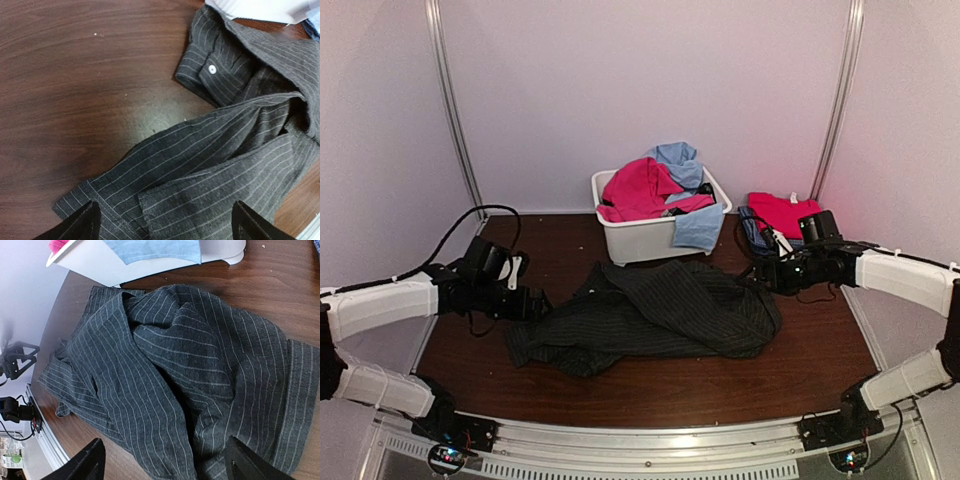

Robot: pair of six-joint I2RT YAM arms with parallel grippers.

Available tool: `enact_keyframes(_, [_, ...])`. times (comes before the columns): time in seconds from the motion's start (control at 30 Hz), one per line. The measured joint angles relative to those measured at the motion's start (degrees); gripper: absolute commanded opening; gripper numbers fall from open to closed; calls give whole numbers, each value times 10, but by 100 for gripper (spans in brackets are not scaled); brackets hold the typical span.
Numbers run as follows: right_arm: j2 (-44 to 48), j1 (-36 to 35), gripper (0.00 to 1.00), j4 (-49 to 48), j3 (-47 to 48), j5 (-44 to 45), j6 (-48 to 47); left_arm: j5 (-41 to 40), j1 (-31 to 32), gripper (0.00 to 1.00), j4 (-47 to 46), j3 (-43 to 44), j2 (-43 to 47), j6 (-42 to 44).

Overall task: Fold and stack the mixed laundry pile
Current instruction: Flatten out the crumpled shirt at the center of the board.

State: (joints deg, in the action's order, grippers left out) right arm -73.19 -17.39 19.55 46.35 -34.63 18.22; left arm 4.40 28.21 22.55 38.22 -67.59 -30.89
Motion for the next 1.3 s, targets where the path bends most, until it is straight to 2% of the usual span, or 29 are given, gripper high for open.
enact_keyframes(0.23, [-144,-50,75,-32,78,-12,-33,-23,-2,91,-16,18,-81,-16])
enact_keyframes(0.67, [-312,-89,75,-34,177,-3,-93,-9,-35,98,-30,-10,-50,-55])
enact_keyframes(0.7, [-320,-92,72,-30,183,-1,-97,-6,-39,98,-30,-14,-45,-58])
enact_keyframes(0.73, [-327,-94,63,-28,187,0,-102,-4,-42,98,-30,-18,-41,-63])
enact_keyframes(0.83, [-335,-97,21,-21,191,-1,-113,4,-45,95,-30,-26,-34,-71])
enact_keyframes(0.9, [-334,-97,0,-16,190,-12,-116,15,-45,92,-33,-32,-30,-74])
enact_keyframes(1.1, [-261,-96,0,-26,169,-57,-92,40,-45,88,-36,-45,8,-69])
enact_keyframes(1.3, [-92,-77,0,-71,177,-75,-49,27,-45,92,-31,-45,45,-68])
